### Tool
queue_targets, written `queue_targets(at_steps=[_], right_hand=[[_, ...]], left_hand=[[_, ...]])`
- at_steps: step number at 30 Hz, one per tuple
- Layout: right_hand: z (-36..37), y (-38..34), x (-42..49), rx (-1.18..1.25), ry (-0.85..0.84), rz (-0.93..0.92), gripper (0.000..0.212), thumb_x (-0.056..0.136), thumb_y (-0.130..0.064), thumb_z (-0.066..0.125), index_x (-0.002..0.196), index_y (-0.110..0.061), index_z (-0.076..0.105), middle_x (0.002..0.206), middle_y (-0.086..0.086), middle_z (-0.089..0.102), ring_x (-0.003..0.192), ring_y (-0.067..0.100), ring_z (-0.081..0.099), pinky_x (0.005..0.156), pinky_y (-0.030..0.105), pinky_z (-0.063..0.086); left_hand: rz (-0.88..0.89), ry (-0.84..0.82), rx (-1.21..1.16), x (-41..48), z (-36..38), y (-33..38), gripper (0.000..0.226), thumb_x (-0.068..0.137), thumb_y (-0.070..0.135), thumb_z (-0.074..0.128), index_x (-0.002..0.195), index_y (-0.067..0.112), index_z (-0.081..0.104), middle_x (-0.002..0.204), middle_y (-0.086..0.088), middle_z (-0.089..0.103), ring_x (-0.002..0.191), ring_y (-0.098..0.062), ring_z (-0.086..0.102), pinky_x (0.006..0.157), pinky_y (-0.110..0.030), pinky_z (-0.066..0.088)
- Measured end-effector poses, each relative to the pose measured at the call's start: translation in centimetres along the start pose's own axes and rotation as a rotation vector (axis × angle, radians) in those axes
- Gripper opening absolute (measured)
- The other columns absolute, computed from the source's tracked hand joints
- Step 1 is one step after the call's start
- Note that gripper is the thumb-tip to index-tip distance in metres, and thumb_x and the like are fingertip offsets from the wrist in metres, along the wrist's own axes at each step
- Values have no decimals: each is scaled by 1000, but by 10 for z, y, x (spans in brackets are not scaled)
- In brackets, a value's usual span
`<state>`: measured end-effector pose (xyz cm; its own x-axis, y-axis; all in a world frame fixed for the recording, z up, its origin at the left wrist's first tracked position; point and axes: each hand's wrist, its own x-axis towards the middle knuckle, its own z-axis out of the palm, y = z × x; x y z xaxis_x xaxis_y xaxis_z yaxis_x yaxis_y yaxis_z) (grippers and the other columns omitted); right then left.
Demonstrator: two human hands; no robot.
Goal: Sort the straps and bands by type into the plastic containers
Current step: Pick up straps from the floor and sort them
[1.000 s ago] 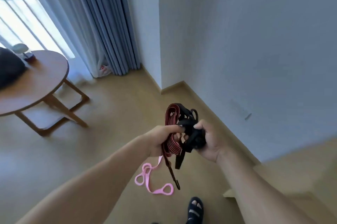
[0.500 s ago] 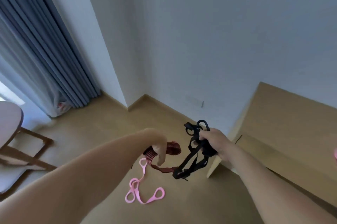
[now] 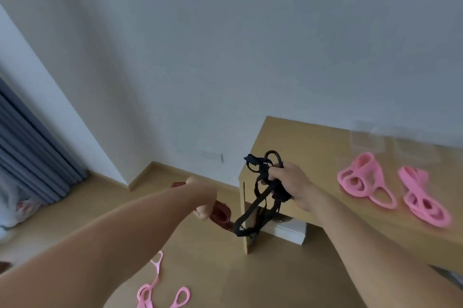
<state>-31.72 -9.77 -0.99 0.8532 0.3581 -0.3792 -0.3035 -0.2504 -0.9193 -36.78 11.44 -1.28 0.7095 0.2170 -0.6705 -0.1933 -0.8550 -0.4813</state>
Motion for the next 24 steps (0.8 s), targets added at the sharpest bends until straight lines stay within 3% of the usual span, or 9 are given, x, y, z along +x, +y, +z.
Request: queue_targets(at_steps=[2, 4, 6, 10, 13, 17, 19, 22, 24], right_hand=[[-32, -3, -8, 3, 57, -23, 33, 73, -17, 61, 101, 0, 60, 100, 22, 71, 69, 22, 59, 62, 33, 50], [-64, -3, -13, 31, 140, -50, 41, 69, -20, 63, 105, 0, 60, 100, 21, 72, 73, 24, 62, 65, 37, 53], [-94, -3, -21, 71, 223, -89, 36, 68, -21, 63, 100, -6, 59, 99, 19, 72, 80, 26, 63, 74, 44, 55], [-148, -1, -29, 187, 351, -96, 34, 64, -20, 66, 95, -9, 56, 99, 22, 70, 78, 29, 59, 65, 39, 50], [-180, 3, -33, 182, 428, -91, 40, 58, -22, 69, 94, -8, 57, 91, 19, 69, 73, 27, 56, 63, 37, 52], [-231, 13, -37, 152, 556, -73, 19, 77, -8, 62, 95, -7, 55, 77, 10, 58, 60, 21, 51, 52, 26, 41], [-261, 22, -36, 142, 638, -45, 18, 78, -7, 62, 95, -8, 56, 76, 9, 58, 61, 21, 52, 53, 28, 41], [-306, 25, -38, 90, 754, -29, 21, 80, -9, 62, 100, -4, 58, 79, 10, 62, 66, 23, 56, 58, 30, 46], [-332, 26, -43, 40, 832, -21, 21, 82, -9, 62, 102, -5, 57, 78, 7, 63, 62, 18, 58, 52, 25, 44]], left_hand=[[-7, 204, -233, -3, -30, 13, 14, 76, 30, 61, 77, 17, 54, 70, 3, 52, 61, -15, 51, 57, -24, 42], [-8, 333, -459, -5, -65, 25, 27, 75, 42, 66, 79, 17, 55, 71, 3, 57, 64, -16, 56, 56, -24, 44], [18, 397, -701, -7, -98, 39, 33, 78, 45, 67, 86, 14, 58, 73, 1, 57, 67, -18, 58, 54, -25, 44], [211, 396, -1319, -6, -157, 71, 18, 91, 21, 59, 87, 4, 60, 78, -9, 63, 74, -28, 68, 63, -32, 55], [384, 333, -1715, -6, -192, 92, 6, 96, 8, 49, 97, 5, 55, 79, -12, 68, 58, -23, 68, 49, -27, 52], [439, 327, -1980, 12, -251, 120, 6, 92, 4, 55, 96, -1, 56, 70, -10, 64, 45, -20, 58, 48, -27, 47], [472, 402, -2051, 25, -284, 134, 5, 88, 3, 58, 91, -1, 59, 70, -10, 65, 45, -21, 57, 47, -27, 46], [654, 461, -2094, 39, -337, 161, 5, 86, 4, 64, 82, 3, 60, 75, -12, 64, 53, -22, 59, 48, -27, 49], [836, 336, -2166, 43, -372, 181, 6, 86, 3, 65, 86, -1, 61, 79, -16, 63, 62, -25, 64, 54, -28, 52]])
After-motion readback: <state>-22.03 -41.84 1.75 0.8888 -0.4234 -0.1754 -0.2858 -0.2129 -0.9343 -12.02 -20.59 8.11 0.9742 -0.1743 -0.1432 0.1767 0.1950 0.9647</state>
